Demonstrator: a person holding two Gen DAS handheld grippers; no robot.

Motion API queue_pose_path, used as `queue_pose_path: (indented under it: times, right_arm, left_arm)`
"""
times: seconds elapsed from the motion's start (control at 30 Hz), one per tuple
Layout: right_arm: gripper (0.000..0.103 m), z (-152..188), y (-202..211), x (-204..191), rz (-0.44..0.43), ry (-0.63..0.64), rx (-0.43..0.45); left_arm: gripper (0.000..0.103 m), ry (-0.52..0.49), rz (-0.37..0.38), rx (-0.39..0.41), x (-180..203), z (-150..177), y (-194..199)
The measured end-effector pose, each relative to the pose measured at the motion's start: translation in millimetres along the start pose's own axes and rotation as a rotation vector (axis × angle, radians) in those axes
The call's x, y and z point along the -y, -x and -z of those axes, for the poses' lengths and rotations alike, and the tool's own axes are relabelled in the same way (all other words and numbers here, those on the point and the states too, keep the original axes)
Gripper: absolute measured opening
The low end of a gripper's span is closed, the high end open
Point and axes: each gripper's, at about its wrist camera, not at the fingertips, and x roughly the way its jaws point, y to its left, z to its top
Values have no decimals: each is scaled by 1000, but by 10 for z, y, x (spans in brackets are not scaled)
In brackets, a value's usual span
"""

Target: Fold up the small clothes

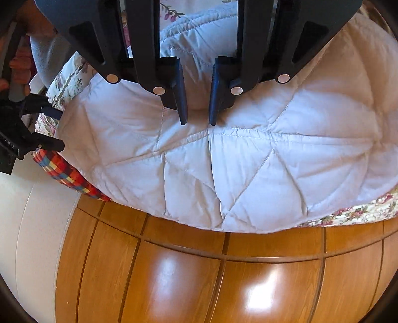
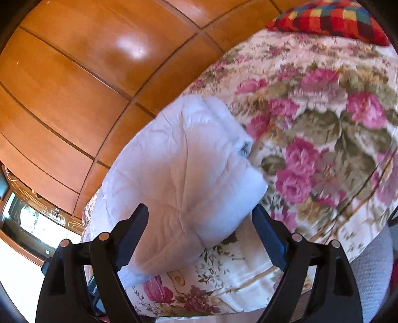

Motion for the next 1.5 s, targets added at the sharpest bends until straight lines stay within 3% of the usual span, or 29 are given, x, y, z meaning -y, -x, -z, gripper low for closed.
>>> queue_pose_path:
  times: [0.2,0.43,0.6,0.8,0.87,1.0,1.07,1.23,1.27,1.33,1.4,1.5]
  right_arm:
    - [85,58,-82,-7,-48,-5,-2]
    - [86,-49,-334,73,-146,-50,101]
    - [86,-128,-425,-88,-174,24,127]
    - [83,-308,-570,-33,-204,-118,126]
    - [75,-371,-634,-69,-194,-115,113]
    - [33,-447,-724,-118,-217,-77,73]
    - [26,-473,-680,-162,-218,-41,78]
    - [19,-633,-477,-264,-217,18,138]
    - [19,-686,-429,-263,-213,26,155]
    - [19,-819,-302,-253,-194,41,197]
    - [19,-976,-197,-227,-165,53,243]
    - [19,-1183,20,-126,-101,72,322]
  left_arm:
    - [18,57,44,-9,-114,42,-44]
    - [18,77,56,-8,-137,72,-32]
    - [17,87,68,-12,-165,74,-34]
    - [17,83,67,-14,-186,59,-46]
    - [17,81,67,-16,-187,55,-47]
    - [17,82,63,-21,-174,44,-60]
    - [17,80,63,-25,-169,34,-61]
    - [19,30,66,-39,-64,-107,40]
    - [23,30,72,-32,-63,-140,91]
    - [43,35,63,21,-82,-205,265]
    - [52,46,32,89,-134,-240,453]
    - [53,77,-44,156,-301,-260,696]
